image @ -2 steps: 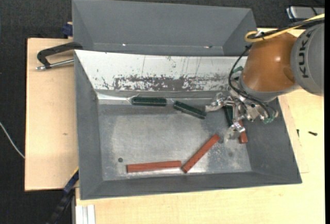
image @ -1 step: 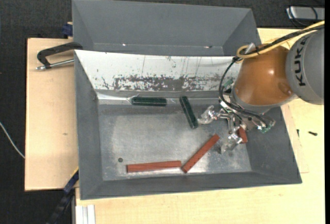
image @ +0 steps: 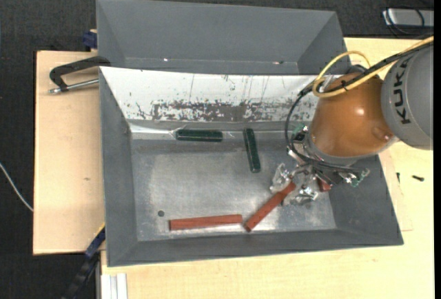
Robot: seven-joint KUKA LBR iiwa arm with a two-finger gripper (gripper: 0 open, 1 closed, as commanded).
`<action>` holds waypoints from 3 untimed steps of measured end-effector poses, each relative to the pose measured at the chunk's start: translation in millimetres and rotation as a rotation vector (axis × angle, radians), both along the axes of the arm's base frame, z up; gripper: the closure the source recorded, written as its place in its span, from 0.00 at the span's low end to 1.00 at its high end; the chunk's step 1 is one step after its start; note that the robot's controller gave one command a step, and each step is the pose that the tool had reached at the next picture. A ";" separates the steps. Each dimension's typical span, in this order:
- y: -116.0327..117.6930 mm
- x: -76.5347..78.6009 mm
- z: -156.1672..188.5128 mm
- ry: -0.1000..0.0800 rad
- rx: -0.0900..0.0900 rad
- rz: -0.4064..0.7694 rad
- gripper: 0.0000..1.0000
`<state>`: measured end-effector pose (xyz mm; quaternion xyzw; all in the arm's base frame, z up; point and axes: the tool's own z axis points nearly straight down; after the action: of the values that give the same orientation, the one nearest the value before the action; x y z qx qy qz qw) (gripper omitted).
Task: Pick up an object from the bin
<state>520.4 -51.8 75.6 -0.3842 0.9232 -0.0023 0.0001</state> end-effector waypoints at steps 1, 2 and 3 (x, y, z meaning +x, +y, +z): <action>0.0 0.0 0.0 0.000 0.000 0.000 1.00; -18.0 -3.7 105.5 -0.003 0.006 -0.039 1.00; -18.0 -3.7 105.5 -0.003 0.006 -0.039 1.00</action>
Offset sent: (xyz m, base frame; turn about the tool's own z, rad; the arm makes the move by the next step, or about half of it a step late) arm -0.0050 -0.0186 0.1048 0.0362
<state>516.7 -69.7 181.1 -0.3661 0.9306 -0.0003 0.0025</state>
